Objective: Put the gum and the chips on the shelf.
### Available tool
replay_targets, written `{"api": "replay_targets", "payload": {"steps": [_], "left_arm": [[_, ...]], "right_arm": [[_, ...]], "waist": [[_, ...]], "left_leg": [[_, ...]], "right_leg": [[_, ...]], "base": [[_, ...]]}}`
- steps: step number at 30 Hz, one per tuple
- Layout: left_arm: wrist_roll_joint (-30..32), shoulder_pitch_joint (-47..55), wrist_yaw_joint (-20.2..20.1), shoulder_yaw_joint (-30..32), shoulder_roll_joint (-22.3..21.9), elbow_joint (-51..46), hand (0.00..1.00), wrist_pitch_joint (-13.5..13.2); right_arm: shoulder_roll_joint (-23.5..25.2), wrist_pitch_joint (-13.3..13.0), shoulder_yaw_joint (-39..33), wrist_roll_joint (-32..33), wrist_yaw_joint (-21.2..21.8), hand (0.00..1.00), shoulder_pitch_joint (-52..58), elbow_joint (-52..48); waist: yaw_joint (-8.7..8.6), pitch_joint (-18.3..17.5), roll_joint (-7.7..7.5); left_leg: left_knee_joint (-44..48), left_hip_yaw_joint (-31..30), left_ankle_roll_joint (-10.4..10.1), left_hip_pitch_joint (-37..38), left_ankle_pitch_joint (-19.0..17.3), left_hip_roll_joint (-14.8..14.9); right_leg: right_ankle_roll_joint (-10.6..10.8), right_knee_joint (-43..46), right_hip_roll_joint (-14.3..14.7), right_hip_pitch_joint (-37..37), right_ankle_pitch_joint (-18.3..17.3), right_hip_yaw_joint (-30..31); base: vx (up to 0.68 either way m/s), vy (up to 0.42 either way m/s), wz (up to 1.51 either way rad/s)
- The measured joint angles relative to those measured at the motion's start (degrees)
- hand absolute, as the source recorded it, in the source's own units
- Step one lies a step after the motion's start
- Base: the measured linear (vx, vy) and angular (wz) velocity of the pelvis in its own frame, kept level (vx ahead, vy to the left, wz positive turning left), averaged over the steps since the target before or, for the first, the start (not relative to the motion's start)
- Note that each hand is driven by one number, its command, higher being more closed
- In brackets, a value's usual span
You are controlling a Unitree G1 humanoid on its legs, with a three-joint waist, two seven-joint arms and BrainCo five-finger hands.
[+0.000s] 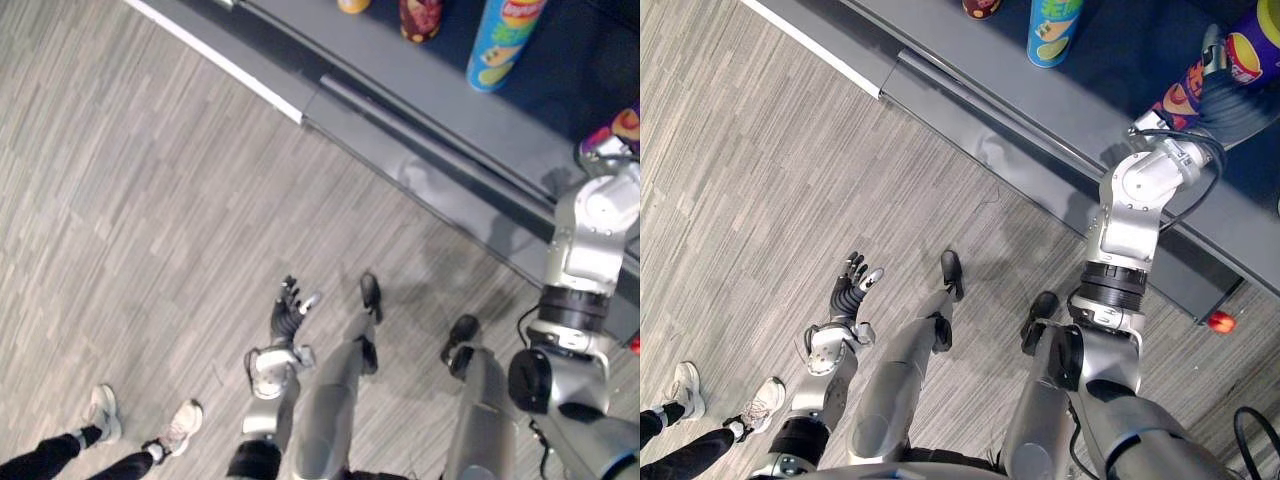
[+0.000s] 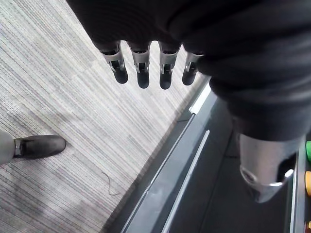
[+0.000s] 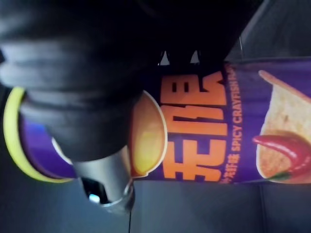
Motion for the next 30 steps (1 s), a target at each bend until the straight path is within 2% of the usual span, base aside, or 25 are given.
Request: {"api": "replay_targets", "payload": {"steps": [15, 16, 23, 30], "left_arm": [[-1.87, 0.33, 0.06, 0.37, -1.01, -1.02, 0.0, -0.01], [-2.03, 0.41, 0.05, 0.36, -1.01, -1.02, 0.0, -0.01], [-2.08, 0.58, 0.02, 0.33, -1.0, -1.02, 0.0, -0.02], [-2.07, 0.63, -0.01, 0.23, -1.01, -0.98, 0.0, 0.0]], "right_arm": [[0.39, -0.69, 1.8, 1.13, 0.13, 1.0, 0.04, 2.04], [0.33, -0.9, 2.23, 1.13, 0.2, 0.0, 0.03, 2.36], [0.67, -1.06, 3.43, 3.38, 1.61, 0.0, 0.21, 7.12], [1.79, -1.11, 5.04, 4.48, 2.75, 0.0, 2.05, 7.42]], "waist": [[-0.06, -0.01, -0.02], [-0.09, -0.02, -0.03], [0.05, -0.02, -0.04], [0.11, -0.06, -0.12]], "left_leg": [[3.0, 2.33, 0.92, -1.88, -1.4, 1.21], [3.38, 2.33, 0.92, -2.17, -1.4, 1.36], [4.72, 2.6, 0.75, -2.6, -1.89, 1.79], [7.71, 2.83, 0.71, -3.55, -3.28, 3.09]], "right_leg": [[-0.02, 0.42, -0.02, -1.52, 0.01, 0.65], [-0.02, 0.43, 0.07, -1.62, 0.01, 0.63], [-0.03, 0.58, 0.25, -1.76, 0.01, 0.81], [-0.06, 0.61, 1.08, -1.7, 0.04, 1.1]], "base": [[0.01, -0.063, -0.03], [0.01, -0.068, -0.02], [0.01, -0.059, -0.03], [0.02, -0.068, -0.06]]}}
